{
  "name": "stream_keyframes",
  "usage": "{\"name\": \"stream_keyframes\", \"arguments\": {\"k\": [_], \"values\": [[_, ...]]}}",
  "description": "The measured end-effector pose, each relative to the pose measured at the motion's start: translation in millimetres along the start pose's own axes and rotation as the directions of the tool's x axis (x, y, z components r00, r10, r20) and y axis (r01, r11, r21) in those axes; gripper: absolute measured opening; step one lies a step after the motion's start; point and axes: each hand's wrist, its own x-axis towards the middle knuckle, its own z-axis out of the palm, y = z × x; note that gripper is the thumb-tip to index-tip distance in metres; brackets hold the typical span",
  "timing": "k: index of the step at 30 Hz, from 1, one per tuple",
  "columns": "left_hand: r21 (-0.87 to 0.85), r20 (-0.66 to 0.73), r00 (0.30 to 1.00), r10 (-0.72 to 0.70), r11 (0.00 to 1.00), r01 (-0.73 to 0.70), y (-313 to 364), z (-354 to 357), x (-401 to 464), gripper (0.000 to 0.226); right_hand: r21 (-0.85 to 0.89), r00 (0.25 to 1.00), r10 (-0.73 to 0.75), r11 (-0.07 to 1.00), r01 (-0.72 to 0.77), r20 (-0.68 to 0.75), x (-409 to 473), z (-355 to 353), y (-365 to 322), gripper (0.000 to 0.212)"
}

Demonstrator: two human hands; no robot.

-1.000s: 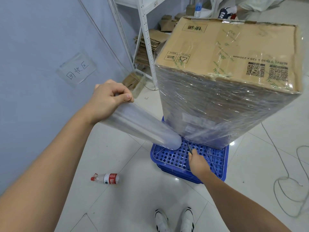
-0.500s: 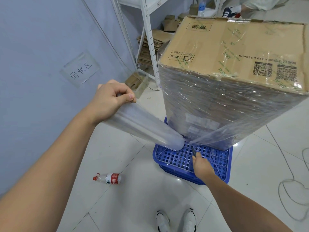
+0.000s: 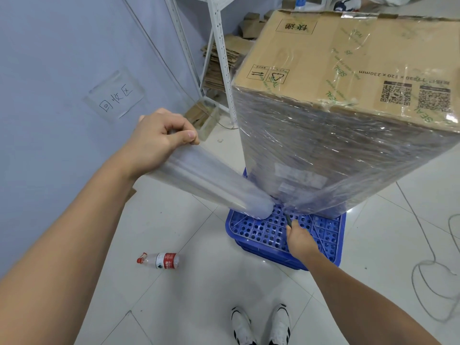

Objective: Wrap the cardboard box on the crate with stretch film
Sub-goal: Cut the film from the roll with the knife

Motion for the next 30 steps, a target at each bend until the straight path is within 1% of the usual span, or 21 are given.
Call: {"name": "stream_keyframes", "arguments": {"k": [3, 6, 8, 12, 17, 20, 24, 28, 30], "values": [[0.000, -0.011, 1.000, 0.001, 1.000, -0.001, 0, 0, 0, 0.023, 0.035, 0.999, -0.030, 0.999, 0.031, -0.024, 10, -9, -15, 0.035], [-0.004, -0.015, 1.000, -0.013, 1.000, 0.013, -2, -1, -1, 0.022, -0.001, 0.999, -0.026, 1.000, 0.026, -0.047, 1, -4, -10, 0.031], [-0.001, -0.024, 0.999, -0.025, 1.000, 0.025, -5, -2, -2, 0.025, -0.032, 0.999, -0.015, 0.999, 0.014, -0.037, -12, 7, 2, 0.028], [-0.007, -0.032, 0.999, -0.032, 0.999, 0.031, -9, -2, -7, 0.025, -0.083, 0.998, -0.032, 0.996, 0.027, -0.057, -27, 17, 15, 0.028], [-0.016, -0.038, 0.999, -0.030, 0.999, 0.030, -10, -3, -8, 0.022, -0.052, 0.992, -0.083, 0.996, 0.078, -0.092, -4, -3, -14, 0.029], [-0.014, -0.039, 0.999, -0.024, 1.000, 0.024, -11, -3, -9, 0.021, -0.062, 0.992, -0.099, 0.994, 0.095, -0.073, 7, -11, -26, 0.029], [-0.007, -0.042, 0.998, -0.037, 0.999, 0.036, -14, -4, -11, 0.025, -0.126, 0.995, -0.081, 0.989, 0.074, -0.052, 1, -3, -15, 0.026], [-0.013, -0.041, 0.999, -0.029, 1.000, 0.028, -19, -6, -14, 0.024, -0.115, 0.998, -0.019, 0.993, 0.013, -0.052, -23, 17, 16, 0.028], [-0.015, -0.042, 0.999, -0.027, 1.000, 0.026, -19, -6, -14, 0.024, -0.114, 0.999, -0.007, 0.993, 0.002, -0.044, -23, 18, 18, 0.029]]}}
